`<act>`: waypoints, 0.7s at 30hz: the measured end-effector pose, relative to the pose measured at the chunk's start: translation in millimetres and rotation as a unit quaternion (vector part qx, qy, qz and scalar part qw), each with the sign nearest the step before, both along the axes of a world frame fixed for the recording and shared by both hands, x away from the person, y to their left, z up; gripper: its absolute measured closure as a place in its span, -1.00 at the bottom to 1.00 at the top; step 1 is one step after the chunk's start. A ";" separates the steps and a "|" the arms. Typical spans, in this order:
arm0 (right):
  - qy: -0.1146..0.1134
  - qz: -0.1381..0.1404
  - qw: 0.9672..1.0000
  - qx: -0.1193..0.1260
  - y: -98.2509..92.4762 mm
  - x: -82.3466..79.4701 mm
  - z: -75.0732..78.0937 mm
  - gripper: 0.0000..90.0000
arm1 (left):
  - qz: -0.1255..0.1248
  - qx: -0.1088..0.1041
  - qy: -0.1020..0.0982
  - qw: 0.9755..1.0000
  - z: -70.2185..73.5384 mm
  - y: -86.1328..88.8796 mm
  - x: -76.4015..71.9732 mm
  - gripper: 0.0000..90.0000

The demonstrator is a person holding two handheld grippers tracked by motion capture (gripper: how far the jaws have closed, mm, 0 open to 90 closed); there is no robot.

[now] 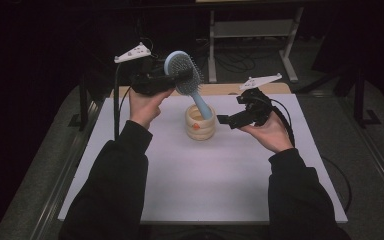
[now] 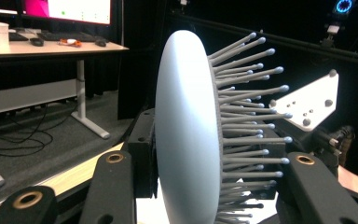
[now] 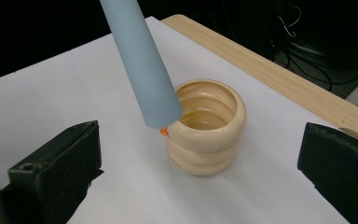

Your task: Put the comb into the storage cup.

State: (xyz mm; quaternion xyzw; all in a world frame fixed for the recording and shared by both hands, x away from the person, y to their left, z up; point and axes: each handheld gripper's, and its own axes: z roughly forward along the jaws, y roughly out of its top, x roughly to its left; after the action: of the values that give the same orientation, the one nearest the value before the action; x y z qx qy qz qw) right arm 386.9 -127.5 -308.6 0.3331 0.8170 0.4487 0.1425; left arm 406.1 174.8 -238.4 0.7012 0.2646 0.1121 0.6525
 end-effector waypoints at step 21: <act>-0.010 -0.043 0.998 0.043 -57.9 -23.3 -31.4 -1.00 | 0.015 -0.002 -0.012 1.000 5.4 9.6 17.4 0.21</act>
State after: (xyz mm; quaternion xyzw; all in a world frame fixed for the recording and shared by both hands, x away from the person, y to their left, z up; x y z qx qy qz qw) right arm 363.6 -185.4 -340.1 0.3696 0.7801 0.4803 0.1551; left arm 423.4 184.3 -233.0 0.6945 0.2669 0.1298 0.6555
